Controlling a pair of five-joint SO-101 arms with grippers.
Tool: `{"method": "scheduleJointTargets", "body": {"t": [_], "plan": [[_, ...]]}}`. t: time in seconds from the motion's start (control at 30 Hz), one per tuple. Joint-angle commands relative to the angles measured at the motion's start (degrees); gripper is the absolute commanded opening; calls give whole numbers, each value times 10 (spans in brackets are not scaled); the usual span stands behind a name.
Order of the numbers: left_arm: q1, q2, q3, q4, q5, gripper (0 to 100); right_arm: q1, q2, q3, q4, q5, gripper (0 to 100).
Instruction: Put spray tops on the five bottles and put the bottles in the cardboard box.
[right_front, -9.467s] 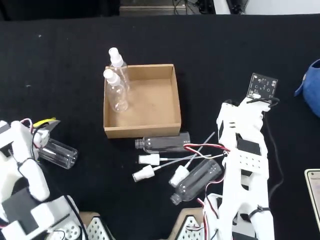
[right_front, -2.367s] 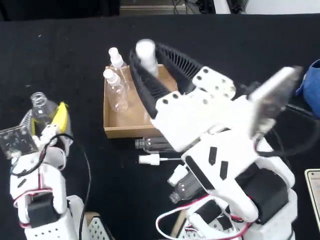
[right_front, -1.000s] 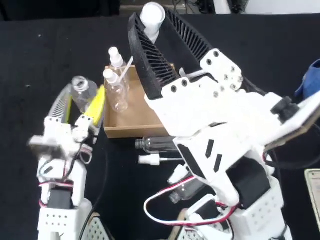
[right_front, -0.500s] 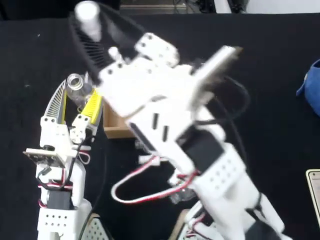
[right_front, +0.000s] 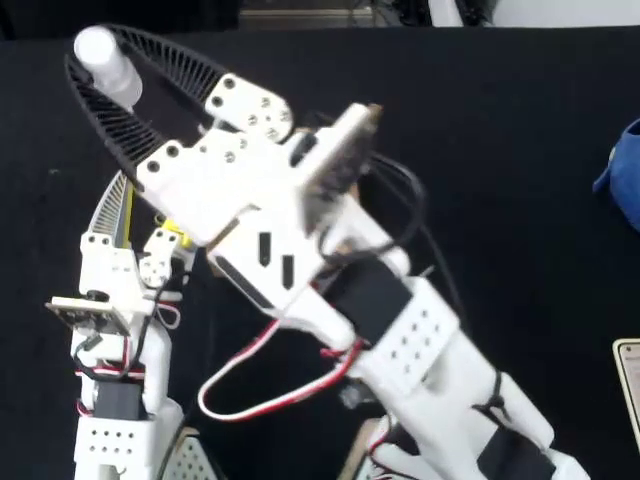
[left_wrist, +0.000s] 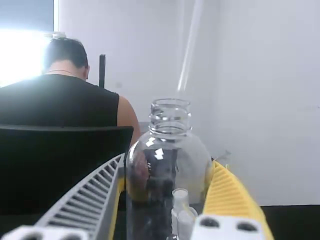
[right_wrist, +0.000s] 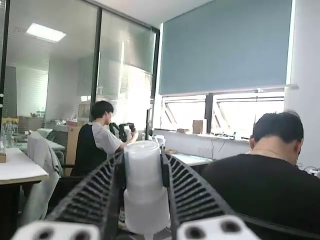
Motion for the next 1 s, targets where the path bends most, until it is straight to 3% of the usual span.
{"method": "scheduleJointTargets", "body": {"t": [0.0,0.53,0.97], "plan": [[4,-5,13,-12,4,30,-10,-3,-38,-18,6,11],[4,-5,13,-12,4,30,-7,58,-34,-9,6,11],[3,-5,13,-12,4,30,-10,26,-31,149,6,17]]}}
